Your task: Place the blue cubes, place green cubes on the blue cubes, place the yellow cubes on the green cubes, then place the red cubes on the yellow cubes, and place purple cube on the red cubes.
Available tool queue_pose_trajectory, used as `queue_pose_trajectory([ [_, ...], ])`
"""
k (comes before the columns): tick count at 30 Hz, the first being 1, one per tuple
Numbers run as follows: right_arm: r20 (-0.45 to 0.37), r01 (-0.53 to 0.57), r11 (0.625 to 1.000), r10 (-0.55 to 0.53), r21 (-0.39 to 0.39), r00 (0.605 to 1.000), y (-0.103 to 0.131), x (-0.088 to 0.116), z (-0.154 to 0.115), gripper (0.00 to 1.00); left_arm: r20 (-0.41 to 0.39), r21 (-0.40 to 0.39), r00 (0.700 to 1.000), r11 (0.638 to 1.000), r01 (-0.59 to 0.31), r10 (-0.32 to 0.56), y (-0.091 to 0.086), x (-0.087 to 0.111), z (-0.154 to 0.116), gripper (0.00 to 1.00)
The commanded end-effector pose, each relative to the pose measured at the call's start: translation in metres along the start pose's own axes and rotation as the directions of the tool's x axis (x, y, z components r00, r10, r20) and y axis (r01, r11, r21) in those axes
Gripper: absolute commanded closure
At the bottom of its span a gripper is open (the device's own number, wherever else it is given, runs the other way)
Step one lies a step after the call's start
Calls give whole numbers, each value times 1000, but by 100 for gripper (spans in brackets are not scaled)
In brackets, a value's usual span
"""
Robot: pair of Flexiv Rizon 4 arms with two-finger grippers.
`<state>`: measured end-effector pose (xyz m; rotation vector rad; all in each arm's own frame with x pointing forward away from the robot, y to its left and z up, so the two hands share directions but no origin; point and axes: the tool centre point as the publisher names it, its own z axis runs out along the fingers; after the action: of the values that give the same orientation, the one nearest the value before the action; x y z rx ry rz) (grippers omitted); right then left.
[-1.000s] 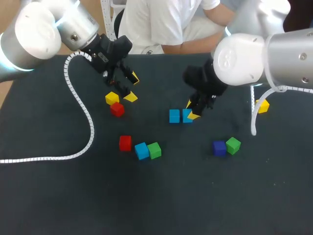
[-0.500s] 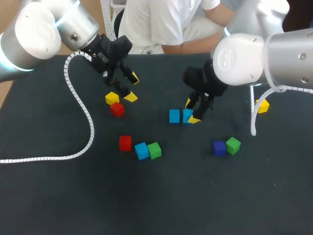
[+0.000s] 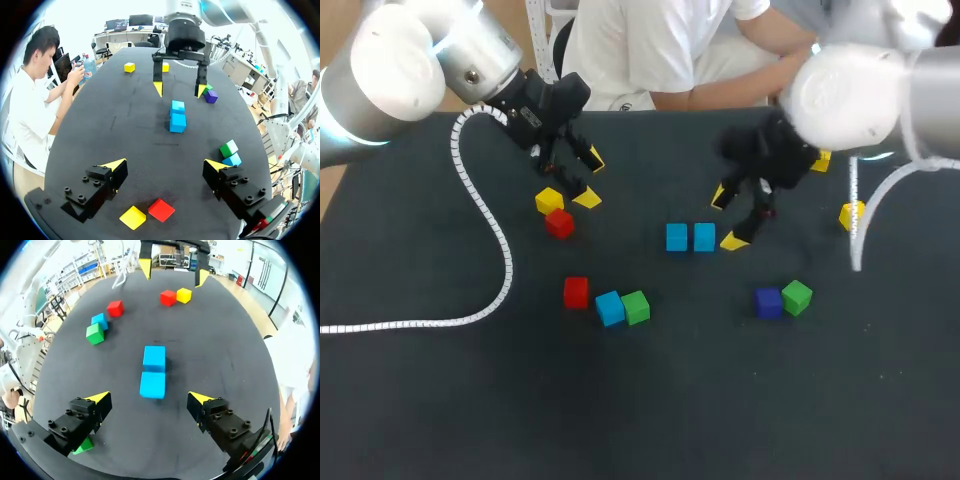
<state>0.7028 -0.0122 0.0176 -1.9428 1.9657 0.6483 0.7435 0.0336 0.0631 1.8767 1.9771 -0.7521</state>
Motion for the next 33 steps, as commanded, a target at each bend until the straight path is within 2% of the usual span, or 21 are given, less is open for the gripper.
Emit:
queue_pose_trajectory([
  [1, 84, -7, 1000, 5, 17, 996, 13, 11, -18, 0, -2, 7, 1000, 1000, -2, 2, 3, 0, 0, 0],
  [9, 134, -21, 999, 16, 38, 991, 15, 13, -31, 0, -2, 7, 1000, 1000, -2, 2, 3, 0, 0, 0],
  [23, 183, -46, 998, 39, 37, 982, 20, 21, -38, 0, -2, 7, 1000, 1000, -2, 2, 3, 0, 0, 0],
  [33, 183, -46, 998, 39, 37, 982, 20, 21, -38, 0, -2, 7, 1000, 1000, -2, 2, 3, 0, 0, 0],
])
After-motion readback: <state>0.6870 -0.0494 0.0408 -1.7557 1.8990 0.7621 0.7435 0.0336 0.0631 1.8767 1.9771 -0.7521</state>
